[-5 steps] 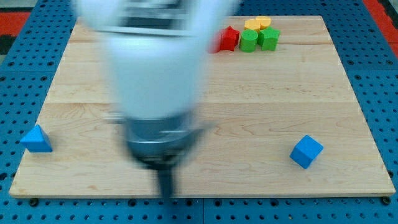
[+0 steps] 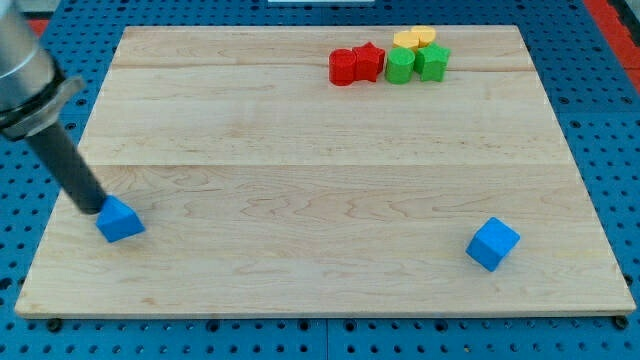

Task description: Move the blue triangle close to the blue cube

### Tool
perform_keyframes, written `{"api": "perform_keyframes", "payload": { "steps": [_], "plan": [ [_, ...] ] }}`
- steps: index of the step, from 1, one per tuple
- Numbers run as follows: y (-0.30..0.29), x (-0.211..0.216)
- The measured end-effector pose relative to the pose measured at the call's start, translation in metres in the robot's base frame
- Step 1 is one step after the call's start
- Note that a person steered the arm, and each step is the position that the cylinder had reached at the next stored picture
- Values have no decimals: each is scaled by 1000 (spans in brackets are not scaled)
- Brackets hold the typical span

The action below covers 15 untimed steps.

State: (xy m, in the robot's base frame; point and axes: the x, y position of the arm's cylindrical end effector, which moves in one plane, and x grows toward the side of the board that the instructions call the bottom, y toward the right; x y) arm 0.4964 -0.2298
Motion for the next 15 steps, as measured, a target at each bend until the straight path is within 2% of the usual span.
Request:
{"api": "perform_keyframes", "payload": {
  "steps": [1,2,3,4,6,8,9,10,11,13,14,15],
  "plan": [
    [43,-8],
    [-16,13],
    [-26,33],
    [50,37],
    [188,20],
    [150,-11],
    [208,-28],
    [280,-14],
    [326,-7],
    [187,-14],
    [198,12],
    [297,15]
  ]
}}
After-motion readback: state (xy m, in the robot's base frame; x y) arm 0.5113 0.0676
